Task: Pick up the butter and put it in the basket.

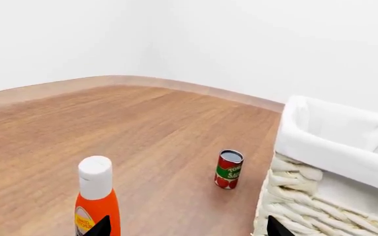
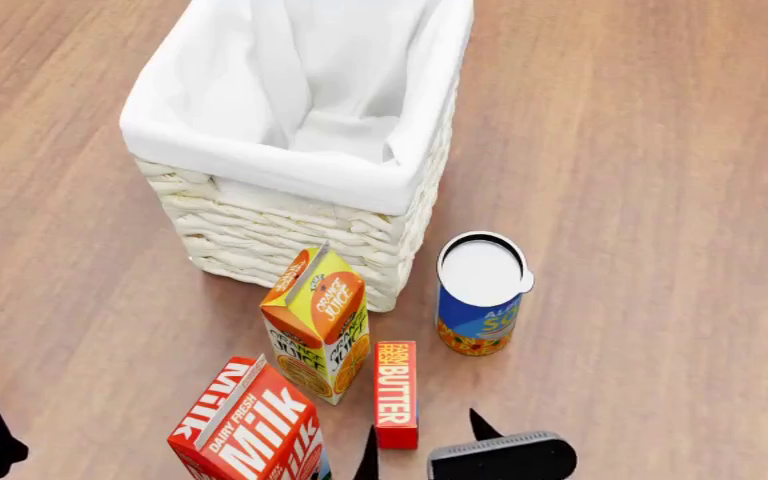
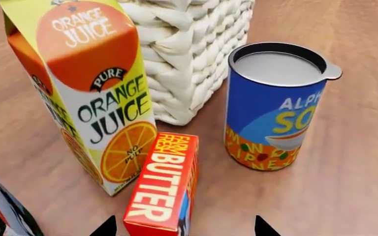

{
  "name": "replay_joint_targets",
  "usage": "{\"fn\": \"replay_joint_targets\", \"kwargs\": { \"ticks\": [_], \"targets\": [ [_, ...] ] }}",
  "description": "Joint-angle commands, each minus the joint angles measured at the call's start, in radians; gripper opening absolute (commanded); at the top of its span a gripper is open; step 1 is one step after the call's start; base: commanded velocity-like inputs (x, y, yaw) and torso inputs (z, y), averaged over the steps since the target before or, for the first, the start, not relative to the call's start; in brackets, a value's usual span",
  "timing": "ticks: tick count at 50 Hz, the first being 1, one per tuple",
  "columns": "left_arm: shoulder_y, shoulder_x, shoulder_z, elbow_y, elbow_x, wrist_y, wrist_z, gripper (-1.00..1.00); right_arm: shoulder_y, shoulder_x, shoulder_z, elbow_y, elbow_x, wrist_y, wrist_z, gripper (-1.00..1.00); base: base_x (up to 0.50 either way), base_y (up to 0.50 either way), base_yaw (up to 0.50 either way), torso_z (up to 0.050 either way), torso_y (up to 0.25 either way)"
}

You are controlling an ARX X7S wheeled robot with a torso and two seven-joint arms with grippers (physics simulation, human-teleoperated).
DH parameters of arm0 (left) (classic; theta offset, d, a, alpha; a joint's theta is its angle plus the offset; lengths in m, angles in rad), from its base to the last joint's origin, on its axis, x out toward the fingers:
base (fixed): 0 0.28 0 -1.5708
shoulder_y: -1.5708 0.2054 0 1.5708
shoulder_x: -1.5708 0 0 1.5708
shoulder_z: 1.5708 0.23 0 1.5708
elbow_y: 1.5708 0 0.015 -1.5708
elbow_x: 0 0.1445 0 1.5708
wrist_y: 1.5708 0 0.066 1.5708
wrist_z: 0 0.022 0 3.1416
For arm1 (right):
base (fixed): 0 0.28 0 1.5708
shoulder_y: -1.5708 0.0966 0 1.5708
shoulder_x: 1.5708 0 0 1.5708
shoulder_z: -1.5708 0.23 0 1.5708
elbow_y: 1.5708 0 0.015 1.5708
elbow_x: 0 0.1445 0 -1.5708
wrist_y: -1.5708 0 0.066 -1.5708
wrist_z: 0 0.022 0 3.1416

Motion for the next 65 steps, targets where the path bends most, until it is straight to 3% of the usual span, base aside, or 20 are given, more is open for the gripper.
{"fn": "replay_joint_targets", "kwargs": {
  "ticks": [1,65],
  "targets": [
    [0.004,-0.004,0.000,0.011,-0.007,-0.003,-0.007,1.00,0.024,-0.005,-0.009,0.049,0.011,-0.008,-0.019,1.00,0.00,0.00,0.00,0.000,0.000],
    [0.032,-0.029,-0.009,0.084,-0.066,-0.021,-0.045,1.00,0.158,-0.025,-0.050,0.239,0.031,0.038,-0.031,1.00,0.00,0.00,0.00,0.000,0.000]
  ]
}}
